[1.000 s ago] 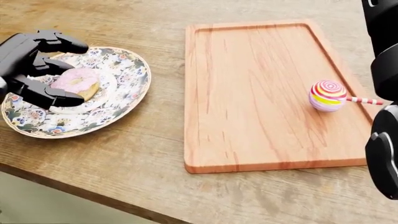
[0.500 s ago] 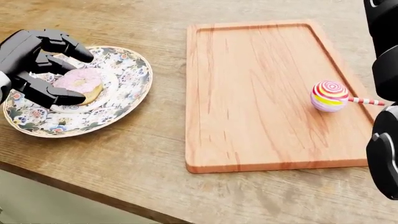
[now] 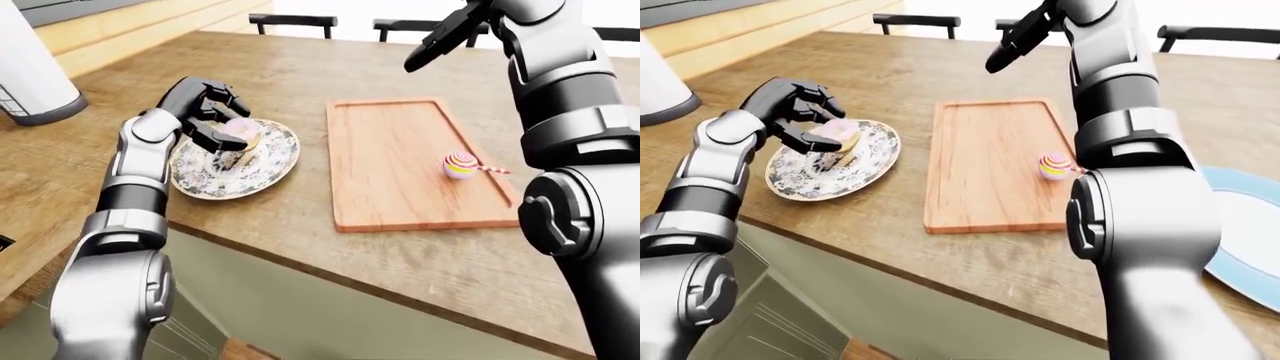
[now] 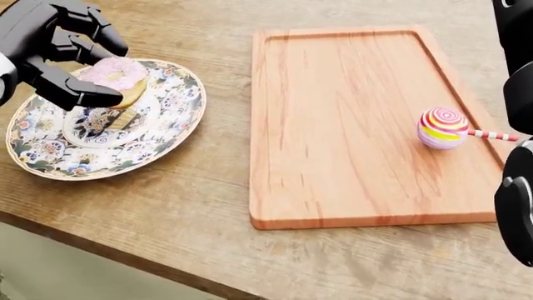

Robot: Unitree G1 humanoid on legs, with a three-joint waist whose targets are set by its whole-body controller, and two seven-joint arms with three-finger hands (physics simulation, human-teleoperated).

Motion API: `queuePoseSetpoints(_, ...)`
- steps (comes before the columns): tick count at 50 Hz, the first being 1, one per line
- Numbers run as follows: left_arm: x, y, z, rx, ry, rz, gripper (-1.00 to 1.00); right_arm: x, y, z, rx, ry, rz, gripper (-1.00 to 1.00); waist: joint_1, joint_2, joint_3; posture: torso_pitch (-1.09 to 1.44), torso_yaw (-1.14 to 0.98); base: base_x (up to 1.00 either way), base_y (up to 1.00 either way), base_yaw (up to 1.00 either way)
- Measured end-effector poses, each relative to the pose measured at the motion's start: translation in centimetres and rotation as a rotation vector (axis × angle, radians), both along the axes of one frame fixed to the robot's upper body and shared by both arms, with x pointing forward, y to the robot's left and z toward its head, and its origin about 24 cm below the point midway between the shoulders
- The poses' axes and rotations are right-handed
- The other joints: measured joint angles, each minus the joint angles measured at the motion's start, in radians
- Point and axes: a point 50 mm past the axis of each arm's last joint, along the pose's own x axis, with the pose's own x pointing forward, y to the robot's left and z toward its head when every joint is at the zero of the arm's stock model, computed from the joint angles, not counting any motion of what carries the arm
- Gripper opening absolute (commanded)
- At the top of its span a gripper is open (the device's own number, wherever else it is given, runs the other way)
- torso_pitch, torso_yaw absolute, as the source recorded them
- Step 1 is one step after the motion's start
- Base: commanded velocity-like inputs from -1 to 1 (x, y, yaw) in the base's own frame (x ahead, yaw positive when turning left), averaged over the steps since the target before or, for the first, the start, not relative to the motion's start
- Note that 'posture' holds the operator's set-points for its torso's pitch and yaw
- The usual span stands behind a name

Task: Move the dessert items from the plate to the tray.

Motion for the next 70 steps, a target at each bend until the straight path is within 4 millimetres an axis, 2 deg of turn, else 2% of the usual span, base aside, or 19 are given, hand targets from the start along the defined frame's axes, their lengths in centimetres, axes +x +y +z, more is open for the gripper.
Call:
queuePoseSetpoints(5,0.7,-2.3,2.0,-0.007,-0.031,-0.060,-0.47,-0.2,0.2,0.6,-0.004,-0.009,0.006,1.00,0.003,-0.003,0.000,0.00,0.36,0.00,0.00,0.00)
queuePoseSetpoints(9,1.1,-4.0,2.3,-0.009,-0.035,-0.103,-0.48,-0.3,0.1,1.0,-0.006,-0.020,0.002,1.00,0.003,-0.003,-0.004,0.00,0.36,0.00,0.00,0.00)
queuePoseSetpoints(14,1.5,-6.2,2.2,-0.015,-0.019,-0.148,-0.51,-0.4,-0.2,1.2,-0.001,-0.024,-0.005,1.00,0.004,-0.007,-0.003,0.00,0.36,0.00,0.00,0.00)
queuePoseSetpoints(21,1.7,-10.5,2.1,-0.012,-0.010,-0.252,-0.52,-0.4,0.0,1.3,-0.003,-0.021,-0.001,1.00,0.007,-0.015,0.002,0.00,0.36,0.00,0.00,0.00)
queuePoseSetpoints(38,0.7,-18.7,0.3,-0.029,0.033,-0.444,-0.56,-0.4,-0.2,1.0,0.002,-0.019,-0.006,1.00,0.011,-0.030,0.000,0.00,0.36,0.00,0.00,0.00)
queuePoseSetpoints(45,-0.1,-21.5,-0.2,-0.020,0.040,-0.527,-0.55,-0.4,-0.2,1.1,-0.001,-0.019,-0.005,1.00,0.014,-0.037,0.000,0.00,0.36,0.00,0.00,0.00)
queuePoseSetpoints(55,-1.0,-23.9,-0.8,-0.020,0.051,-0.584,-0.52,-0.5,-0.4,1.2,0.001,-0.023,-0.011,1.00,0.016,-0.043,-0.001,0.00,0.36,0.00,0.00,0.00)
queuePoseSetpoints(58,-1.2,-24.4,-1.0,-0.013,0.045,-0.598,-0.36,-0.5,-0.2,1.1,0.000,-0.019,-0.008,1.00,0.017,-0.043,-0.003,0.00,0.36,0.00,0.00,0.00)
queuePoseSetpoints(59,-1.3,-24.5,-1.1,-0.012,0.047,-0.602,-0.25,-0.4,-0.2,1.1,0.001,-0.018,-0.008,1.00,0.017,-0.044,-0.004,0.00,0.36,0.00,0.00,0.00)
queuePoseSetpoints(60,-1.3,-24.7,-1.3,-0.011,0.050,-0.607,-0.06,-0.4,-0.2,1.1,0.001,-0.018,-0.007,1.00,0.017,-0.044,-0.004,0.00,0.36,0.00,0.00,0.00)
queuePoseSetpoints(61,-1.4,-24.8,-1.5,-0.008,0.053,-0.612,0.33,-0.4,-0.2,1.1,0.001,-0.018,-0.007,1.00,0.018,-0.044,-0.004,0.00,0.36,0.00,0.00,0.00)
queuePoseSetpoints(63,-1.5,-24.9,-2.0,0.000,0.063,-0.618,0.91,-0.4,-0.2,1.1,0.003,-0.018,-0.007,1.00,0.018,-0.045,-0.004,0.00,0.36,0.00,0.00,0.00)
queuePoseSetpoints(64,-1.6,-25.0,-2.1,0.002,0.070,-0.620,1.00,-0.5,-0.2,1.2,0.002,-0.019,-0.007,1.00,0.018,-0.045,-0.004,0.00,0.36,0.00,0.00,0.00)
queuePoseSetpoints(70,-1.7,-25.0,-2.9,0.020,0.082,-0.621,1.00,-0.6,-0.5,1.3,0.001,-0.024,-0.013,1.00,0.020,-0.047,-0.003,0.00,0.36,0.00,0.00,0.00)
